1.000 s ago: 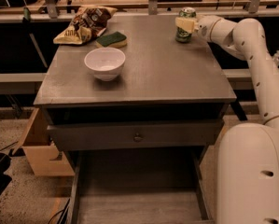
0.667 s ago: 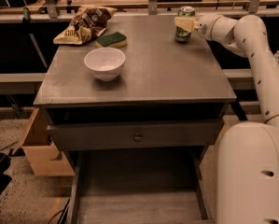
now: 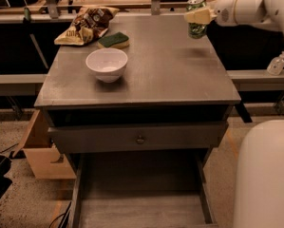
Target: Knock green can over
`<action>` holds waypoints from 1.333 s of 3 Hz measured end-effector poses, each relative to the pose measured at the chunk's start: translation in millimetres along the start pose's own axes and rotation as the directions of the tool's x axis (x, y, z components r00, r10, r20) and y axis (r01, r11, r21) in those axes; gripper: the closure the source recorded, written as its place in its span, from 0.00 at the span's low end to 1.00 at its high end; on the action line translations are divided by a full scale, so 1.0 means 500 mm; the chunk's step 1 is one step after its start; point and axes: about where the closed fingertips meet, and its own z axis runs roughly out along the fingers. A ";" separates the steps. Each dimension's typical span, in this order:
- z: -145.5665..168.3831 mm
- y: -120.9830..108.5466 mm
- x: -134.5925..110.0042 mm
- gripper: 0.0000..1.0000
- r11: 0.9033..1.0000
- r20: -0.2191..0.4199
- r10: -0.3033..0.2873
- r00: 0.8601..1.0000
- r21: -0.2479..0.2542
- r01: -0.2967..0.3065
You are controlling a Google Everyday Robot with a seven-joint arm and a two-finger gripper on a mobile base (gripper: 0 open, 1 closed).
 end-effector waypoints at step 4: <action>-0.033 0.161 0.154 1.00 0.936 -0.486 -0.335 0.807 -0.267 0.228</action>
Offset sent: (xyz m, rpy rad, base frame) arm -0.0993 -0.0047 -0.0310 -0.5096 0.2394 0.1536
